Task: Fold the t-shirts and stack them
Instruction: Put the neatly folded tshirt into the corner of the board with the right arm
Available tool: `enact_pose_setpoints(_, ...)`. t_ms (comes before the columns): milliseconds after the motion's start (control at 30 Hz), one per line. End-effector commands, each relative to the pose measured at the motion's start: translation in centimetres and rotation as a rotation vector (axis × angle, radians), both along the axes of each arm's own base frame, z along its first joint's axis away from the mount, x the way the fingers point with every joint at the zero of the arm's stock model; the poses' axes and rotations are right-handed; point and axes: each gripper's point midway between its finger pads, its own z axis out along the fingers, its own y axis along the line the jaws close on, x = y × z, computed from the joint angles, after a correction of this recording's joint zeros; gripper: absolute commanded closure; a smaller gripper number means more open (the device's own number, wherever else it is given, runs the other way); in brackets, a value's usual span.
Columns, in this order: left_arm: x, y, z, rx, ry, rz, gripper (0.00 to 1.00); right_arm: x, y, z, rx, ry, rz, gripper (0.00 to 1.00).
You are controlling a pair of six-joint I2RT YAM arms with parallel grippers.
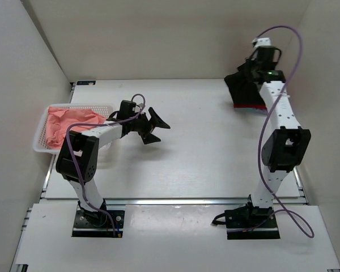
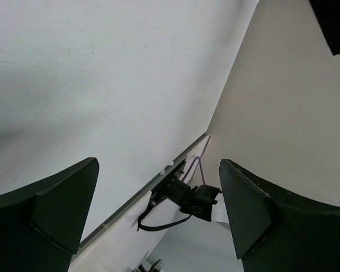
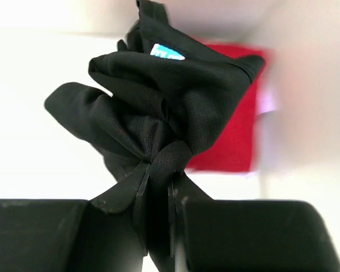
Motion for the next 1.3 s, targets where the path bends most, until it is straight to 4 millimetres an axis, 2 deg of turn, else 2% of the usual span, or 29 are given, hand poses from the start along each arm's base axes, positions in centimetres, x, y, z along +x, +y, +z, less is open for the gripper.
enact_pose_setpoints(0,0.0,0.2,3.2,-0.008,-0.102,-0.003,0.01,1.9,-7.2,1.4,-0.009,-0.106,-0.024,1.00)
enact_pose_setpoints(33,-0.1,0.2,2.8,0.004,-0.095,-0.003,0.01,2.7,-7.9,2.0,0.004,-0.133,-0.014,1.00)
enact_pose_setpoints(67,-0.1,0.2,2.8,0.016,-0.108,-0.007,0.02,3.7,-9.7,0.8,0.021,-0.132,-0.018,1.00)
enact_pose_setpoints(100,-0.5,0.3,2.6,0.025,-0.107,-0.014,0.01,4.0,-11.8,0.6,0.021,-0.137,-0.056,1.00)
enact_pose_setpoints(167,-1.4,0.9,1.7,0.054,-0.090,-0.001,0.01,6.2,-13.5,-2.7,0.091,-0.118,-0.029,1.00)
enact_pose_setpoints(200,-1.4,1.1,2.0,0.053,-0.105,0.007,0.01,6.6,-15.2,-2.7,0.116,-0.138,-0.059,1.00)
enact_pose_setpoints(233,-2.0,1.3,1.3,0.062,-0.085,0.013,0.02,7.6,-15.8,-3.4,0.139,-0.149,-0.052,1.00)
enact_pose_setpoints(267,-2.2,1.6,1.4,0.067,-0.089,0.021,0.01,8.4,-16.7,-3.8,0.153,-0.163,-0.046,1.00)
enact_pose_setpoints(300,-2.5,1.7,1.3,0.071,-0.081,0.020,0.01,9.1,-17.2,-5.5,0.166,-0.148,-0.049,1.00)
enact_pose_setpoints(333,-2.9,1.9,1.1,0.092,-0.079,0.016,0.01,9.6,-17.2,-4.2,0.166,-0.177,-0.044,1.00)
enact_pose_setpoints(400,-3.4,1.9,1.1,0.108,-0.083,0.013,0.01,10.4,-17.2,-4.3,0.169,-0.193,-0.034,1.00)
enact_pose_setpoints(433,-3.3,2.0,1.1,0.114,-0.082,0.020,0.01,10.7,-16.7,-4.5,0.169,-0.190,-0.026,1.00)
enact_pose_setpoints(467,-3.5,2.1,0.8,0.117,-0.076,0.022,0.01,10.8,-16.3,-3.5,0.170,-0.206,-0.010,1.00)
enact_pose_setpoints(500,-3.9,2.1,1.1,0.104,-0.078,0.031,0.01,11.0,-15.6,-3.9,0.174,-0.200,-0.001,1.00)
enact_pose_setpoints(533,-3.8,2.2,1.2,0.099,-0.077,0.042,0.01,11.0,-15.1,-2.7,0.167,-0.216,0.005,1.00)
enact_pose_setpoints(633,-4.2,2.1,1.3,0.098,-0.082,0.041,0.02,11.3,-14.1,-2.3,0.141,-0.219,0.003,1.00)
enact_pose_setpoints(733,-4.3,2.0,1.4,0.109,-0.085,0.032,0.02,11.4,-15.4,-2.6,0.108,-0.219,-0.064,1.00)
enact_pose_setpoints(767,-4.5,2.2,1.1,0.114,-0.076,0.030,0.01,11.2,-16.3,-2.6,0.082,-0.219,-0.106,0.97)
enact_pose_setpoints(800,-4.5,2.1,1.5,0.113,-0.086,0.030,0.01,11.4,-16.9,-2.4,0.058,-0.229,-0.145,0.86)
enact_pose_setpoints(833,-4.7,2.4,1.3,0.115,-0.075,0.035,0.02,11.4,-17.3,-2.5,0.044,-0.231,-0.166,0.70)
enact_pose_setpoints(867,-5.1,2.3,1.4,0.120,-0.072,0.026,0.02,11.4,-17.8,-2.1,0.028,-0.245,-0.201,0.63)
enact_pose_setpoints(900,-5.1,2.4,1.6,0.122,-0.082,0.029,0.01,11.4,-18.4,-1.3,0.014,-0.267,-0.243,0.46)
enact_pose_setpoints(933,-5.2,2.7,1.4,0.130,-0.081,0.030,0.01,11.4,-18.5,-1.6,0.014,-0.262,-0.255,0.33)
enact_pose_setpoints(1067,-5.1,3.7,2.2,0.156,-0.108,0.028,0.01,10.6,-17.5,4.3,-0.028,-0.357,-0.287,0.30)
enact_pose_setpoints(1100,-5.0,4.2,2.0,0.172,-0.088,0.038,0.01,10.0,-17.4,4.8,-0.032,-0.354,-0.305,0.30)
enact_pose_setpoints(1167,-4.8,4.5,3.4,0.190,-0.131,0.013,0.02,8.0,-16.1,7.7,-0.029,-0.366,-0.312,0.31)
enact_pose_setpoints(1200,-4.9,4.9,3.5,0.211,-0.135,-0.001,0.02,7.5,-15.2,7.8,-0.022,-0.357,-0.297,0.31)
enact_pose_setpoints(1233,-4.9,5.3,3.8,0.227,-0.153,-0.016,0.01,6.0,-14.0,8.2,-0.017,-0.339,-0.294,0.31)
enact_pose_setpoints(1267,-5.1,5.4,4.0,0.231,-0.153,-0.027,0.01,4.0,-13.2,11.2,-0.016,-0.382,-0.296,0.31)
